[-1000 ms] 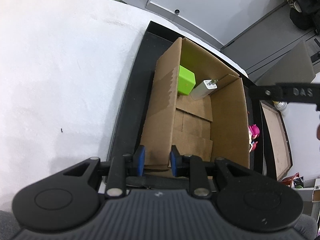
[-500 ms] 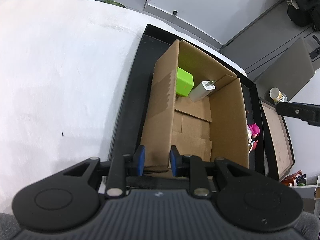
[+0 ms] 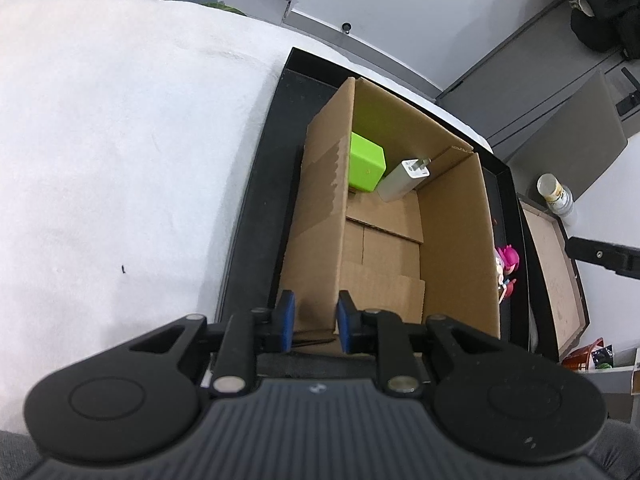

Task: Organize rigid objects
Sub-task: 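Raise the right gripper and move it back toward the toy figures, then close the right gripper on the yellow bottle and red crab figure, then lift the bottle and figure with the right gripper over the box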

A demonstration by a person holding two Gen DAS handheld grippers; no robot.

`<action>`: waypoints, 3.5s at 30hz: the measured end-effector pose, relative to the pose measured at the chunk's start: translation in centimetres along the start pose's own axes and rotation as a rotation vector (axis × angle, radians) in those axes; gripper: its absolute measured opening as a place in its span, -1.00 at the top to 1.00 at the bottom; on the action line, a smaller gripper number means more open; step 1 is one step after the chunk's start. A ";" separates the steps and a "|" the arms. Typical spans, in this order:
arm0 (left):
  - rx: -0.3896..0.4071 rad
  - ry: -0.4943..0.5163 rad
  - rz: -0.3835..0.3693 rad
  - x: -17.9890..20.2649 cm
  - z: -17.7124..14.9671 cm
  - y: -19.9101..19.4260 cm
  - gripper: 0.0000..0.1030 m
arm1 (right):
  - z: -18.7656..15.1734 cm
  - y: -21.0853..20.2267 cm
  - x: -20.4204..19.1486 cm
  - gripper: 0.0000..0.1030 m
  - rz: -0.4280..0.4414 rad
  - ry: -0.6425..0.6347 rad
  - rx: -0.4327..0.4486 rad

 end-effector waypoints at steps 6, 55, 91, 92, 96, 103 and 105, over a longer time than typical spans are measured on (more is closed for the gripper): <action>-0.011 -0.001 0.002 0.0 0.2 0.3 0.59 | -2.0 1.5 1.8 -0.42 -0.001 0.054 -0.014; -0.018 0.012 0.081 0.7 0.2 1.7 0.58 | -6.3 11.8 4.2 -0.42 0.047 -0.033 -0.181; 0.006 -0.020 0.028 0.1 0.0 0.4 0.59 | -3.1 4.9 1.8 -0.15 0.071 -0.016 -0.122; 0.005 -0.025 0.024 0.0 0.0 0.3 0.59 | -2.9 4.7 1.7 -0.15 0.069 -0.020 -0.119; 0.010 -0.026 0.013 0.0 0.0 0.1 0.59 | -2.1 4.0 1.4 -0.15 0.070 -0.020 -0.109; 0.022 -0.032 -0.008 -0.1 0.1 -0.2 0.60 | -0.6 2.7 0.2 -0.15 0.070 -0.031 -0.093; 0.021 -0.035 -0.012 -0.1 0.1 -0.2 0.62 | -0.2 2.4 -0.1 -0.15 0.069 -0.031 -0.091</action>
Point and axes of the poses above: each gripper's, at about its wrist camera, not at the fingertips, and y roughly the way its jaws point, x to its right, z to its top, the point moved 2 cm from there along y, roughly the way its jaws point, and after that the axes turned 15 degrees about -y, right-handed, at the moved point
